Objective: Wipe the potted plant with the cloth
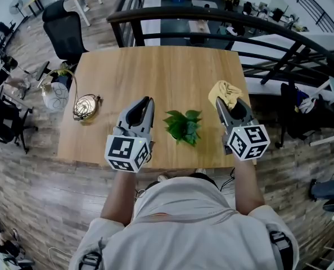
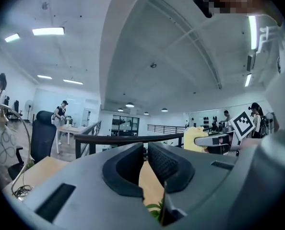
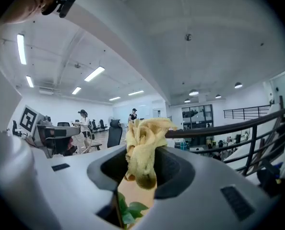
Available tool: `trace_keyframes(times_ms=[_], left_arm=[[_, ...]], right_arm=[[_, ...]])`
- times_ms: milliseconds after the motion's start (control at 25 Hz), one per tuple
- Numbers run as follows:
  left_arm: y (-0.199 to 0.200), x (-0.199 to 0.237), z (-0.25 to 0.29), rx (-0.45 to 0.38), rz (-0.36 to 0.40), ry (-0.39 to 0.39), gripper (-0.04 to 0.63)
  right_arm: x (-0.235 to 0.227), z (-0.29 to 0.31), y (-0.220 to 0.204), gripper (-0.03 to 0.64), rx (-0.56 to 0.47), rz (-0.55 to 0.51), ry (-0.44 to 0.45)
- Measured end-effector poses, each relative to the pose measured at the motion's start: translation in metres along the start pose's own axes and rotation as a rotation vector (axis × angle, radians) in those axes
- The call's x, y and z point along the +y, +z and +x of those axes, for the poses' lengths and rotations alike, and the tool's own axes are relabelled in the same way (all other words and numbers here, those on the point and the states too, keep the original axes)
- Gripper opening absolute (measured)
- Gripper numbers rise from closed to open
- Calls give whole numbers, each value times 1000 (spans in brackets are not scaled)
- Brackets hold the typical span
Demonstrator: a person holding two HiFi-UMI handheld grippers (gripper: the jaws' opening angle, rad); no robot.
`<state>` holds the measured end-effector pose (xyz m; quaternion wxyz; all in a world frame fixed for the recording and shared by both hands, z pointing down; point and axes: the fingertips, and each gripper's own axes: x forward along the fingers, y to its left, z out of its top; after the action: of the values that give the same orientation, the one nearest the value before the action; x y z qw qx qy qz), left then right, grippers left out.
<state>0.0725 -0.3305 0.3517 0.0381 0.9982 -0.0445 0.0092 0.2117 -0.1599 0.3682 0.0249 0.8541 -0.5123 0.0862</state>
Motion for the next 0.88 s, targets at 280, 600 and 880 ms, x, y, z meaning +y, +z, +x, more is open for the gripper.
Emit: trace_keyframes(times_ms=[280,600,880], left_arm=[[7,2,-4,-18,5,-1,34],[10,-2,0,-36,-7,-26,35],[7,-6,4,-22,11,-28,35]], right_arm=[[24,-7,16,186,-13,-127,3],[24,-11,18,186,-11,-131,-2],[21,-12,15,186,-4,-133,-14]])
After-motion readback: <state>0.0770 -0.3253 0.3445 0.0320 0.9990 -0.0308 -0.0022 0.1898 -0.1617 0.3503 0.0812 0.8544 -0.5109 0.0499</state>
